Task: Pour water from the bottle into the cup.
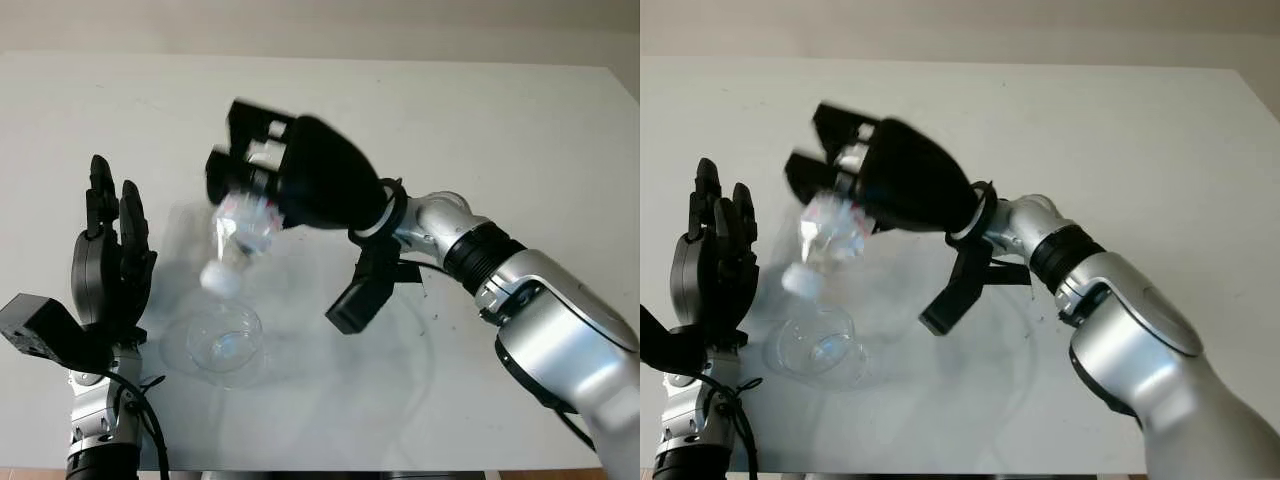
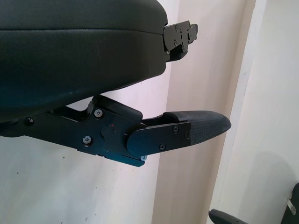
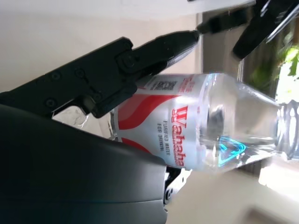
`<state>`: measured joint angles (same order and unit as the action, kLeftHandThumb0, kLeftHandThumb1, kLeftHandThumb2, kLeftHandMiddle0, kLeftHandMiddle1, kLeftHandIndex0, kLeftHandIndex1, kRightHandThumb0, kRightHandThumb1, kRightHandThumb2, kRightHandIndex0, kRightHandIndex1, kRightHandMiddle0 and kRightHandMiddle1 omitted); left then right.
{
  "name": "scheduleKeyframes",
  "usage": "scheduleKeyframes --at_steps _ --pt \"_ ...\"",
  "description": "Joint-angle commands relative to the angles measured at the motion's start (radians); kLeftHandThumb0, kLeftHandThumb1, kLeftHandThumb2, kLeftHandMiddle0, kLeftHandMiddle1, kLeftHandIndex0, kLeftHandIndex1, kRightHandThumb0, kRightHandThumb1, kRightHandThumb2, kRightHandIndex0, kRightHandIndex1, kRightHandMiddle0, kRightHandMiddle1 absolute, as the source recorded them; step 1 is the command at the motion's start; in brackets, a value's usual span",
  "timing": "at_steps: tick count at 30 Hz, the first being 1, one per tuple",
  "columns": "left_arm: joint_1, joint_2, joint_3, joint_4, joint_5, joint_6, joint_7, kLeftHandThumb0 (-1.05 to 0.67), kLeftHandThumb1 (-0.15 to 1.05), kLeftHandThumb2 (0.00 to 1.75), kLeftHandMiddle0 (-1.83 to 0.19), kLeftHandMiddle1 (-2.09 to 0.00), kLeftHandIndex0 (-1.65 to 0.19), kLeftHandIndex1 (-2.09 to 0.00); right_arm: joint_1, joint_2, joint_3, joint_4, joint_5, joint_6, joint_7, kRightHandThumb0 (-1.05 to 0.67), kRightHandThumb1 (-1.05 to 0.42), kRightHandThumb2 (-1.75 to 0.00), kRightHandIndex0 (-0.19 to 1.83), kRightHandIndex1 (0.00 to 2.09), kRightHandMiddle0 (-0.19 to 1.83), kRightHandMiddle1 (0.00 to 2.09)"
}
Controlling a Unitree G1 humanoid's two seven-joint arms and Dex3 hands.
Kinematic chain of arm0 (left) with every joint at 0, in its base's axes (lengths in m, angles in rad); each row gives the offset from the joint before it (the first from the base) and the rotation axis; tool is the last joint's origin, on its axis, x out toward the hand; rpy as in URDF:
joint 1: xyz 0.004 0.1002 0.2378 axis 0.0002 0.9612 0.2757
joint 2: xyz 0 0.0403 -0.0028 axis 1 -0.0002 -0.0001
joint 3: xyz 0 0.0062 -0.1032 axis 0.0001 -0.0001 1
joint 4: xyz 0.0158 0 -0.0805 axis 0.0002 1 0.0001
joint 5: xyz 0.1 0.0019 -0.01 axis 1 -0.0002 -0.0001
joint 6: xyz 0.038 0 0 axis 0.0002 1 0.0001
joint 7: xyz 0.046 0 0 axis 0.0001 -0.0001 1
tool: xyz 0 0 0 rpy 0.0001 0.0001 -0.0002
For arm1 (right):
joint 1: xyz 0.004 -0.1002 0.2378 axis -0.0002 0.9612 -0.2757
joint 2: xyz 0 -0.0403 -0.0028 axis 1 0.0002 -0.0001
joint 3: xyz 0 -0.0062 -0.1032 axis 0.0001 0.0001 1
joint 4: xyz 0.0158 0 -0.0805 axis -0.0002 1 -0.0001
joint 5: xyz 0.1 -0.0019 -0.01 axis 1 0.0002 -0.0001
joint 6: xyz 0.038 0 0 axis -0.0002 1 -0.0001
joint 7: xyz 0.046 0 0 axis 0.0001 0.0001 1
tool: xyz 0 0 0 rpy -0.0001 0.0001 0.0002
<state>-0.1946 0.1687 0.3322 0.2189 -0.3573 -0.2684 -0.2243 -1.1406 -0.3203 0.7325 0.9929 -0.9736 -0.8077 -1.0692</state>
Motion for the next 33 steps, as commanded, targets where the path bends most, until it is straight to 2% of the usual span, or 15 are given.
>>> scheduleKeyframes --at_steps 1,4,7,11,14,19,22,27,33 --pt "0.014 -0.007 0.002 0.016 -0.005 -0.006 -0.009 -0.72 1.05 0.54 0.15 -0.06 0.17 -0.06 0.026 0.001 -0.078 0.020 0.116 -0.063 0.101 -0.39 -1.05 -0.27 1.32 2.09 1.19 2.09" --pt "0.013 -0.004 0.004 0.021 -0.005 -0.004 -0.016 -0.72 1.05 0.54 0.15 -0.06 0.17 -0.05 0.082 0.023 -0.205 0.036 0.395 -0.136 0.410 -0.37 -1.05 -0.30 1.24 2.09 1.02 2.09" --pt "0.013 -0.004 0.003 0.017 -0.007 0.002 -0.017 -0.72 1.05 0.54 0.16 -0.05 0.19 -0.05 0.160 0.069 -0.331 -0.017 0.716 -0.076 0.771 -0.34 -1.05 -0.35 1.23 2.09 0.93 2.09" --pt "0.011 -0.001 0.008 0.024 -0.017 0.004 -0.029 -0.72 1.05 0.54 0.17 -0.05 0.19 -0.05 0.259 0.091 -0.445 -0.174 0.966 0.129 1.078 -0.36 -1.05 -0.37 1.23 2.09 0.92 2.09" --pt "0.008 0.000 0.009 0.031 -0.012 -0.006 -0.034 -0.72 1.05 0.55 0.17 -0.05 0.19 -0.05 0.348 0.097 -0.529 -0.345 1.126 0.360 1.248 -0.37 -1.05 -0.38 1.22 2.09 0.95 2.09" --pt "0.005 -0.002 0.008 0.040 -0.009 -0.012 -0.039 -0.73 1.05 0.56 0.17 -0.05 0.19 -0.05 0.477 0.083 -0.637 -0.580 1.260 0.739 1.340 -0.37 -1.05 -0.39 1.19 2.09 0.92 2.09" --pt "0.008 -0.005 0.009 0.041 -0.011 -0.014 -0.043 -0.73 1.05 0.57 0.17 -0.05 0.19 -0.04 0.542 0.058 -0.682 -0.677 1.277 0.900 1.361 -0.37 -1.05 -0.40 1.16 2.09 0.88 2.09" --pt "0.021 -0.009 0.017 0.041 -0.029 -0.020 -0.062 -0.72 1.05 0.59 0.19 -0.01 0.19 0.00 0.644 0.034 -0.766 -0.809 1.289 1.056 1.353 -0.40 -1.05 -0.35 1.11 2.09 0.82 2.09" --pt "0.032 -0.012 0.021 0.032 -0.024 -0.020 -0.056 -0.71 1.05 0.61 0.19 -0.03 0.19 0.00 0.758 0.037 -0.832 -0.946 1.294 1.141 1.330 -0.42 -1.05 -0.27 1.11 2.09 0.79 2.09"
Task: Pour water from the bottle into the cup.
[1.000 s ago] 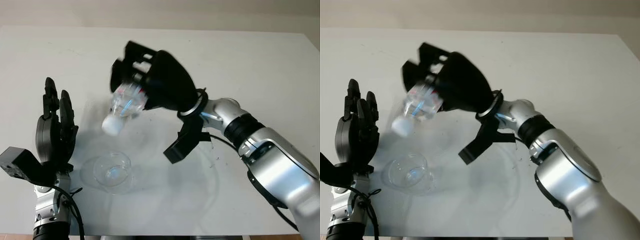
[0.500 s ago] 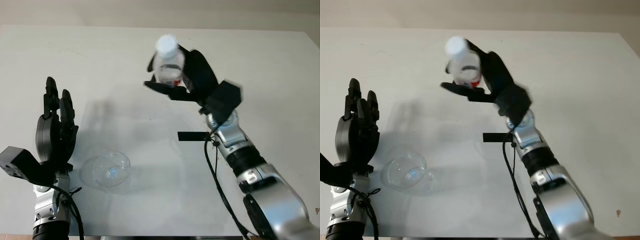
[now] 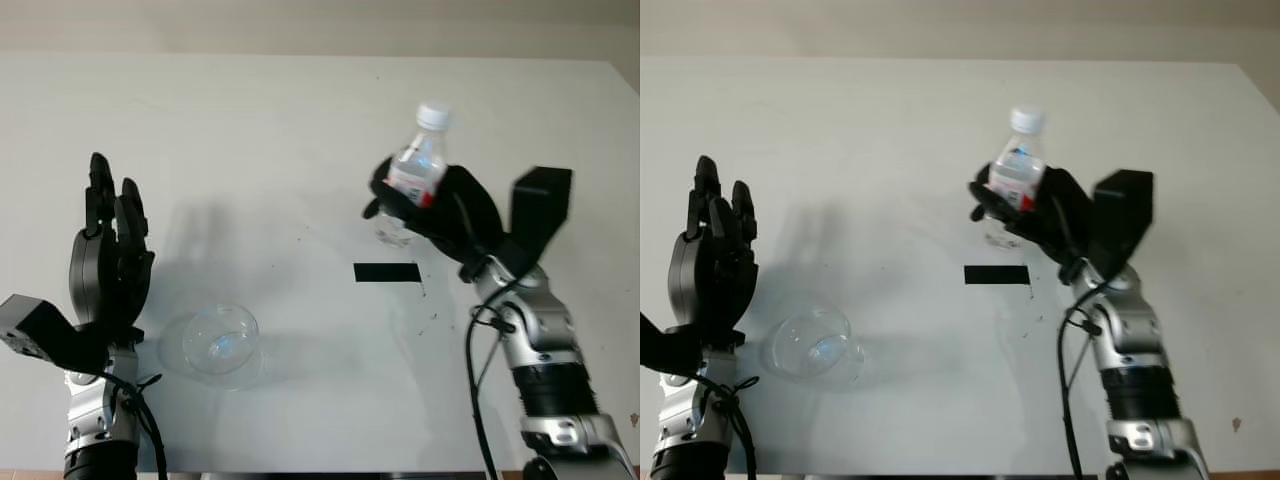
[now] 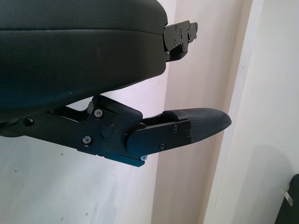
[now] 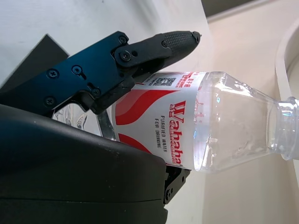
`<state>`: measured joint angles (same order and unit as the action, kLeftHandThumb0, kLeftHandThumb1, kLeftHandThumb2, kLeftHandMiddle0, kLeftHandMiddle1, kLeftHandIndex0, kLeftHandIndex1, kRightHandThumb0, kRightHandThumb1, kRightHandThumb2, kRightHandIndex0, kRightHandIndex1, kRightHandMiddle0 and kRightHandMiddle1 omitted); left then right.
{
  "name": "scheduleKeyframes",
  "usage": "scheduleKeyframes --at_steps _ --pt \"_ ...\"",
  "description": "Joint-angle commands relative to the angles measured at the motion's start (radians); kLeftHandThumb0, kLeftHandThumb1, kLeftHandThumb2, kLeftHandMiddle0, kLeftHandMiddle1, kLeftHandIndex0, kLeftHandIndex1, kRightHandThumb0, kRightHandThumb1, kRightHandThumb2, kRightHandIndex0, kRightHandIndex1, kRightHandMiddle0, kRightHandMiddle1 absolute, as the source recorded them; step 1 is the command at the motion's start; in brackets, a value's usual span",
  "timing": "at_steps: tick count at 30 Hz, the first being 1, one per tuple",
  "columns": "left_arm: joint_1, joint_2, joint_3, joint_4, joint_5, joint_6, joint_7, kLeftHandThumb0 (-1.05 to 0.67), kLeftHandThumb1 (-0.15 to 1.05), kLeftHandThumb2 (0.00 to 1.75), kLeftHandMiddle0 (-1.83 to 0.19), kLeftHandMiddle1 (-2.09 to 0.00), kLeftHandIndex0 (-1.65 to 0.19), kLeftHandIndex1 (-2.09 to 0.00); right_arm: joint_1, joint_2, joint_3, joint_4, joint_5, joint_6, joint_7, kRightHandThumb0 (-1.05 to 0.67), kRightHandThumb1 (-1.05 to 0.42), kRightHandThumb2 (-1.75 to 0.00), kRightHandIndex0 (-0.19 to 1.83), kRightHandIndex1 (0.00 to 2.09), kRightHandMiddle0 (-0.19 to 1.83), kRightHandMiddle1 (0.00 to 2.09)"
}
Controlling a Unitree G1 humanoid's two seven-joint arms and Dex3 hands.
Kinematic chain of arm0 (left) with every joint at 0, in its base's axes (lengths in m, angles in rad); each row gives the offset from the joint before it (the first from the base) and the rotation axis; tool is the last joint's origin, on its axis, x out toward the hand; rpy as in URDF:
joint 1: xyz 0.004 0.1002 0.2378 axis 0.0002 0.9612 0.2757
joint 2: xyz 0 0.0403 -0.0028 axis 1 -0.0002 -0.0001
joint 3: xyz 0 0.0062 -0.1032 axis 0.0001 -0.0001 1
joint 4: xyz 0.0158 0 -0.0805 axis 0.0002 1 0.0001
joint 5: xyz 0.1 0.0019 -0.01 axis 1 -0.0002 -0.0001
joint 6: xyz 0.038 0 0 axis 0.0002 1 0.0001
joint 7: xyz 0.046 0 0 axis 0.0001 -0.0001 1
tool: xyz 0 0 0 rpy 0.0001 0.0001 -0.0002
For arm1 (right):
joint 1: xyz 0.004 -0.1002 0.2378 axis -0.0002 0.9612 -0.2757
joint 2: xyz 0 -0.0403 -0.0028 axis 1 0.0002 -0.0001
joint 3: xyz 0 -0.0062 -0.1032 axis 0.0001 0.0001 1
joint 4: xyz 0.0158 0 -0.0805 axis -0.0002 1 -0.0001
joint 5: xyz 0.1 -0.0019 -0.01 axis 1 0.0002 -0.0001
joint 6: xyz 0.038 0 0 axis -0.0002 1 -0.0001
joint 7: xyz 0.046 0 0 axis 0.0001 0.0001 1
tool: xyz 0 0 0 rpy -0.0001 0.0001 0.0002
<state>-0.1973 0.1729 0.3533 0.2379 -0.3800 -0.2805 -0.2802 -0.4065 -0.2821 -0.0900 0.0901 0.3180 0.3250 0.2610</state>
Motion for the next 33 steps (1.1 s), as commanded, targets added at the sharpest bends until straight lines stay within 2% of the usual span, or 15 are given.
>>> scheduleKeyframes --at_steps 1,5,20,33 --pt "0.036 -0.016 -0.001 0.015 -0.002 -0.011 -0.003 -0.71 1.05 0.62 0.19 -0.03 0.19 0.00 0.039 0.001 -0.012 -0.060 -0.001 0.015 -0.005 -0.43 -1.05 -0.26 1.11 2.09 0.77 2.09" --pt "0.035 -0.018 0.000 0.025 -0.009 -0.019 -0.019 -0.70 1.05 0.65 0.19 -0.01 0.19 0.00 0.081 0.012 -0.014 -0.086 -0.017 -0.013 -0.003 -0.43 -1.05 -0.25 1.09 2.09 0.72 2.09" --pt "0.058 -0.021 -0.004 -0.012 0.006 -0.015 0.011 -0.71 1.05 0.65 0.19 -0.04 0.19 0.00 0.136 0.058 0.007 -0.150 -0.030 0.027 -0.001 -0.43 -1.05 -0.24 1.03 2.09 0.66 2.09" --pt "0.073 -0.025 -0.003 -0.029 -0.006 -0.012 0.013 -0.71 1.05 0.62 0.18 -0.06 0.19 0.00 0.137 0.069 0.040 -0.103 -0.094 -0.085 0.042 -0.45 -1.05 -0.29 1.01 2.09 0.65 2.09"
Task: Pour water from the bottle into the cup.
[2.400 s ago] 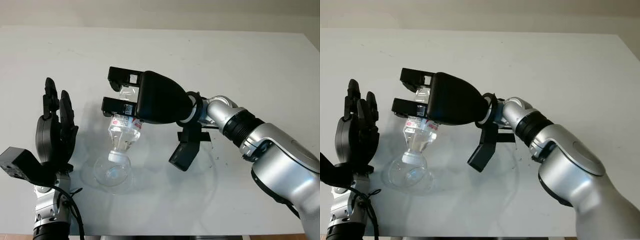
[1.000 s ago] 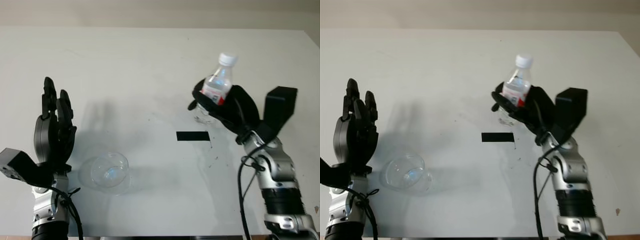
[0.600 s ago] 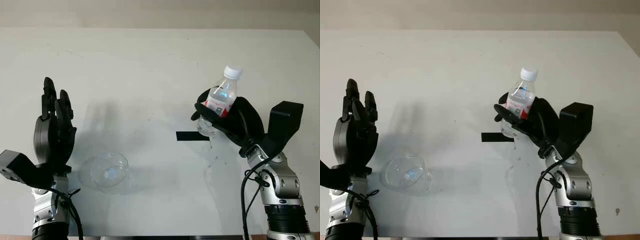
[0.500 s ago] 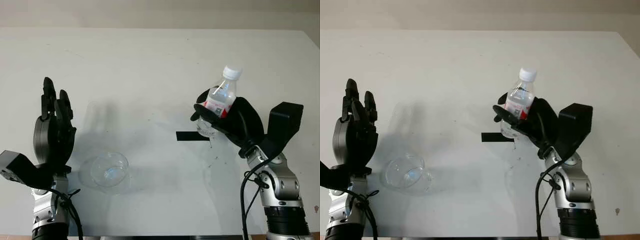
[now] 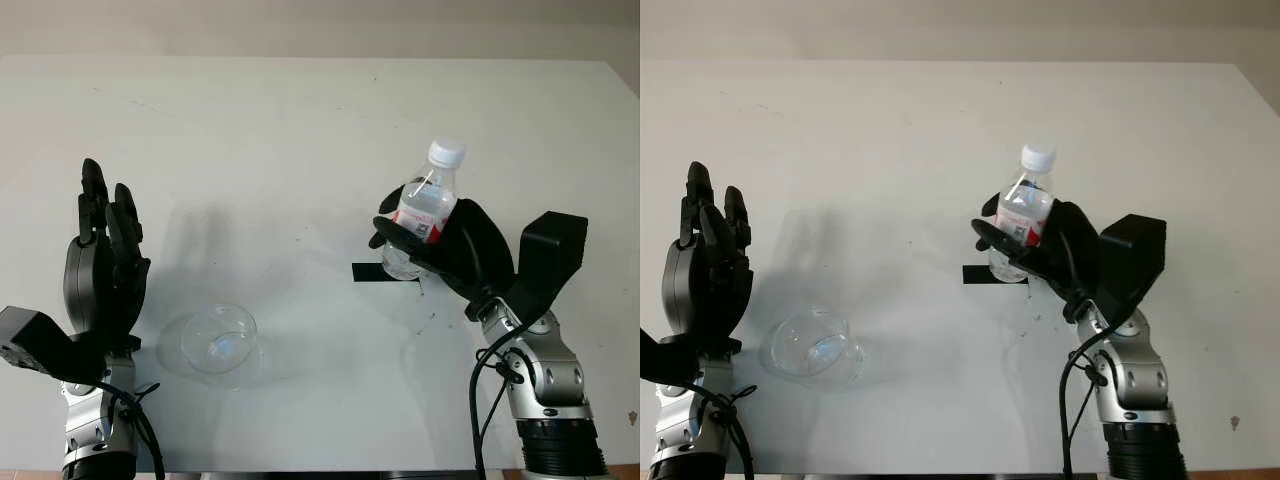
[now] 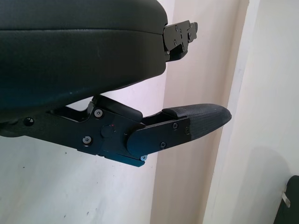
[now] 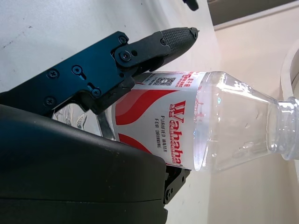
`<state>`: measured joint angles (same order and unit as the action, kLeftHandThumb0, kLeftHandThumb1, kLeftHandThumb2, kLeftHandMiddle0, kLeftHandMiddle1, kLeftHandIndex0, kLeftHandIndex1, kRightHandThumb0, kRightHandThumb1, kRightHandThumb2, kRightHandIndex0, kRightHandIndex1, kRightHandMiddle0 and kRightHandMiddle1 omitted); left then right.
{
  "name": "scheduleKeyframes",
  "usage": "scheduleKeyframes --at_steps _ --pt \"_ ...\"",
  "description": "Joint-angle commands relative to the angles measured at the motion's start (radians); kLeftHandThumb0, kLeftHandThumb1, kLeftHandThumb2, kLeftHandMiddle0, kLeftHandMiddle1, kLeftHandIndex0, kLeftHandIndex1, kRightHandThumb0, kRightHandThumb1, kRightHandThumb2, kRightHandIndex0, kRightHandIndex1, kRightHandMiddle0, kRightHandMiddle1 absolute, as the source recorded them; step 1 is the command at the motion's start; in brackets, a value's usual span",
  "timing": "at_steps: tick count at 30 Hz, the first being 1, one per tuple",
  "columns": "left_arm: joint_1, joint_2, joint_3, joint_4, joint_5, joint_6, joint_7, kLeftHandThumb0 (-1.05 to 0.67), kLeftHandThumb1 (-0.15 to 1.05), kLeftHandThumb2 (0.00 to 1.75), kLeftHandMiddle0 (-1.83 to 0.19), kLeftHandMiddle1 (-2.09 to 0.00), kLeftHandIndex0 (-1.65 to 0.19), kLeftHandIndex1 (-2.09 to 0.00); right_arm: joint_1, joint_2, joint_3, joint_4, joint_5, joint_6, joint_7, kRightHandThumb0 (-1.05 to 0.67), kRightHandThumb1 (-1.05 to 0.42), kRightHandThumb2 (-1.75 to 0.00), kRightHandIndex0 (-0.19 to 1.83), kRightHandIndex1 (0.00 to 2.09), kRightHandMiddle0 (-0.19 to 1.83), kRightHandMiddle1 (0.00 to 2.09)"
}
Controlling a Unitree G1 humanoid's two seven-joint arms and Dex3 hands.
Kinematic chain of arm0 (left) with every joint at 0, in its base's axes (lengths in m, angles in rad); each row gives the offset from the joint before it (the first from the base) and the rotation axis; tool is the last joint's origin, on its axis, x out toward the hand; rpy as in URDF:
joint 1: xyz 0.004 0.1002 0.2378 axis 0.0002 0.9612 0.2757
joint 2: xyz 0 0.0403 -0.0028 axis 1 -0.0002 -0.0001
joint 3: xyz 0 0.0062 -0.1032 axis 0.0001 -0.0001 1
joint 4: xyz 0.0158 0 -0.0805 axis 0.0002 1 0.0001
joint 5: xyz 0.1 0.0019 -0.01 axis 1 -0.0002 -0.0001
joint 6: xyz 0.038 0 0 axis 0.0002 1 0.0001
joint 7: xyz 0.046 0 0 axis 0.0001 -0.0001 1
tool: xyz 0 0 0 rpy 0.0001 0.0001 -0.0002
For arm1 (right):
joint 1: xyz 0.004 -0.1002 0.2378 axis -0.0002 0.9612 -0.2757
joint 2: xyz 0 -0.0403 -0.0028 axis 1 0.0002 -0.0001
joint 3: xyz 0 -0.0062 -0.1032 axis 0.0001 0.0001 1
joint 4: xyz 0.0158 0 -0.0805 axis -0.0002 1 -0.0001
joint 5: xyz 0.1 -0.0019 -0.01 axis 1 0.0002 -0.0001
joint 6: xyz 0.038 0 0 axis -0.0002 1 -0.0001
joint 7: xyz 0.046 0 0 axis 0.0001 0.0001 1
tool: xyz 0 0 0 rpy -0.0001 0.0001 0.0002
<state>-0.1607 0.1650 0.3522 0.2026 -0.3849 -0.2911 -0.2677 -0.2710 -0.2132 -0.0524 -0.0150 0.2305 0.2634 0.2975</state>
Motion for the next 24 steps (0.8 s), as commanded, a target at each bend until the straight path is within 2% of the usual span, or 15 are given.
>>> scheduleKeyframes --at_steps 1,7,11,19,24 --pt "0.038 -0.016 -0.002 0.005 0.000 -0.002 0.001 -0.71 1.05 0.62 0.18 -0.06 0.19 0.00 0.003 0.001 0.006 0.004 -0.014 -0.029 0.004 -0.46 -1.05 -0.29 1.00 2.09 0.64 2.09" --pt "0.039 -0.013 0.003 0.008 -0.004 -0.004 -0.003 -0.70 1.05 0.63 0.18 -0.05 0.19 0.00 0.015 -0.005 0.043 0.090 -0.105 -0.260 0.034 -0.48 -1.05 -0.28 0.90 2.09 0.56 2.09" --pt "0.042 -0.009 0.006 0.008 -0.008 -0.001 -0.008 -0.70 1.05 0.63 0.19 -0.05 0.19 0.00 0.023 -0.002 0.062 0.132 -0.138 -0.348 0.052 -0.52 -1.05 -0.22 0.77 2.09 0.48 2.06" --pt "0.037 -0.003 0.008 0.010 -0.002 0.006 -0.007 -0.71 1.05 0.62 0.19 -0.05 0.19 0.00 0.036 0.003 0.064 0.181 -0.143 -0.401 0.058 -0.54 -1.05 -0.19 0.61 2.09 0.35 2.06" --pt "0.031 0.002 0.006 0.015 0.000 0.008 -0.009 -0.71 1.05 0.62 0.19 -0.05 0.19 -0.01 0.056 0.009 0.054 0.176 -0.119 -0.358 0.054 -0.55 -1.05 -0.18 0.57 2.09 0.32 2.04"
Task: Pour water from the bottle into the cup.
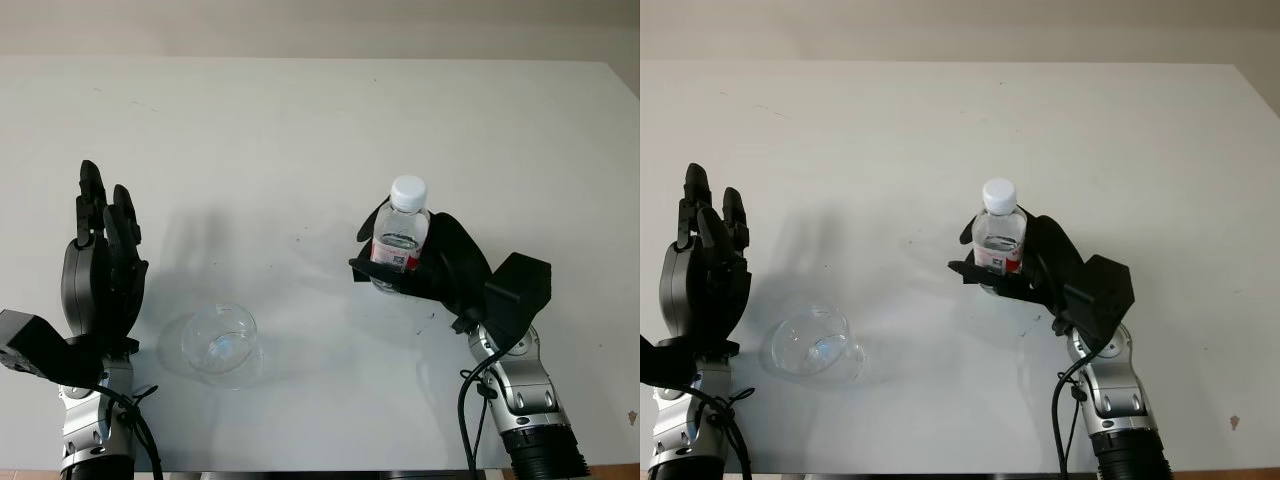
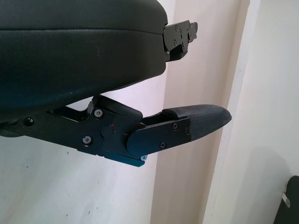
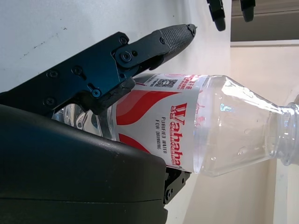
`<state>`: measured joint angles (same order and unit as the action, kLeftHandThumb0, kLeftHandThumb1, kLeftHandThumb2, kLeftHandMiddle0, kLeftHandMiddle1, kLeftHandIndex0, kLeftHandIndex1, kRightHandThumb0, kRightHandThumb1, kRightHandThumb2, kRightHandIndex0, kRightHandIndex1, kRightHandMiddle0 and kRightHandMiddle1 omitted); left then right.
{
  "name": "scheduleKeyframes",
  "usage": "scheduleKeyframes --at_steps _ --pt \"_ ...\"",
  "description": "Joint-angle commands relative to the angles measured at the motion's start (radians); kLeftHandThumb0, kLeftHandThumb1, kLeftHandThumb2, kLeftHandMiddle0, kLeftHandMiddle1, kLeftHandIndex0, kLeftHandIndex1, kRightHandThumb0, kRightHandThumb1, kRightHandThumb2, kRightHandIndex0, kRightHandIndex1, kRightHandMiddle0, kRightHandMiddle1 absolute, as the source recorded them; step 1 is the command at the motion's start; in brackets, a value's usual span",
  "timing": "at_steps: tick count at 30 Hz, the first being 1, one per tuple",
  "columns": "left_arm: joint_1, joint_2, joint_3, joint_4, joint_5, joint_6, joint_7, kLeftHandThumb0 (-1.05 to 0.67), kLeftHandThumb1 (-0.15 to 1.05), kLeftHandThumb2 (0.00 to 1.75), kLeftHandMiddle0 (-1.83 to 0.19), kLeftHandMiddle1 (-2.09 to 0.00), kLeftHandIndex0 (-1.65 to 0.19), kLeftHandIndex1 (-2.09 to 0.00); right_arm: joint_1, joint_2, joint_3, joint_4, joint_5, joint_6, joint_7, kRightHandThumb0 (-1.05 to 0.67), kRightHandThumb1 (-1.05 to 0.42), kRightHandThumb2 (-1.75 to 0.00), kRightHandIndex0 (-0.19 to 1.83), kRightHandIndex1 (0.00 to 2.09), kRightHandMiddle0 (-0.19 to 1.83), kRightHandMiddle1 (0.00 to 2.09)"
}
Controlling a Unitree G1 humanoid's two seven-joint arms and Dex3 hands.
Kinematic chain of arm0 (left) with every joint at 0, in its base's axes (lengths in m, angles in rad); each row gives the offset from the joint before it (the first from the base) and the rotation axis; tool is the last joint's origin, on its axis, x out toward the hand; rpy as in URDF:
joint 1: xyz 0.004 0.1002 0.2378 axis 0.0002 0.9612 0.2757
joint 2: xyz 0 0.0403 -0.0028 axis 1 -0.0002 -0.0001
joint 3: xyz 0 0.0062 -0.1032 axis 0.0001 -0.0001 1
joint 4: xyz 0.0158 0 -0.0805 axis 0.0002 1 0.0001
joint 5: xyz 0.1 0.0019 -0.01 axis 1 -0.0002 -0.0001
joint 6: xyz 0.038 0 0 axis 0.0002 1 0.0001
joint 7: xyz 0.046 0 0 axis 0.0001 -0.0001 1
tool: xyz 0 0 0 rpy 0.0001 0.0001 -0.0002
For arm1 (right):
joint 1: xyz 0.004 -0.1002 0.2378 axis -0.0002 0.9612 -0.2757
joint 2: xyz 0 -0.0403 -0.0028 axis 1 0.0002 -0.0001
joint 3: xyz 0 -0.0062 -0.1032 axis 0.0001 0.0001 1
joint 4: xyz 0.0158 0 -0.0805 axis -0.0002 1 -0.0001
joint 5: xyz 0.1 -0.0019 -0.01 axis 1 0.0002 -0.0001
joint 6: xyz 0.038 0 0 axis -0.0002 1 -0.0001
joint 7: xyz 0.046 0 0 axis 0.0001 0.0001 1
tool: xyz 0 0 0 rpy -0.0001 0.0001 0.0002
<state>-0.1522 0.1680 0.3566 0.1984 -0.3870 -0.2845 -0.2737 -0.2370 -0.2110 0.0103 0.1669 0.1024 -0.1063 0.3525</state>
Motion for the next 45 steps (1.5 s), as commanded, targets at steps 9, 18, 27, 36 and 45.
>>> scheduleKeyframes --at_steps 9,18,27,36,45 --pt "0.019 0.008 0.006 0.021 -0.006 0.009 -0.009 -0.71 1.05 0.62 0.19 -0.05 0.19 -0.01 0.037 0.038 -0.034 0.006 0.065 0.030 -0.007 -0.57 -1.02 -0.08 0.24 1.95 0.18 1.74" --pt "0.013 0.014 0.015 0.032 -0.012 0.009 -0.022 -0.71 1.05 0.61 0.18 -0.05 0.19 0.00 0.023 -0.027 -0.021 0.091 0.030 -0.091 0.100 -0.73 -0.93 -0.05 0.09 0.07 0.12 0.15" --pt "0.008 0.012 0.012 0.037 -0.010 0.006 -0.023 -0.70 1.05 0.62 0.19 -0.05 0.19 0.00 0.032 -0.041 -0.011 0.123 -0.064 -0.201 0.057 -0.81 -0.92 -0.06 -0.12 0.02 -0.08 0.02" --pt "0.004 0.007 0.008 0.040 -0.002 0.002 -0.015 -0.70 1.05 0.63 0.19 -0.04 0.19 0.00 0.017 -0.072 -0.002 0.170 -0.104 -0.295 0.071 -0.96 -0.94 -0.06 -0.19 0.00 -0.19 0.00" --pt "-0.004 0.009 0.010 0.053 -0.008 -0.001 -0.021 -0.69 1.05 0.63 0.19 -0.04 0.19 0.00 0.013 -0.058 -0.056 0.192 -0.074 -0.308 -0.018 -0.96 -0.94 -0.05 -0.19 0.00 -0.19 0.00"
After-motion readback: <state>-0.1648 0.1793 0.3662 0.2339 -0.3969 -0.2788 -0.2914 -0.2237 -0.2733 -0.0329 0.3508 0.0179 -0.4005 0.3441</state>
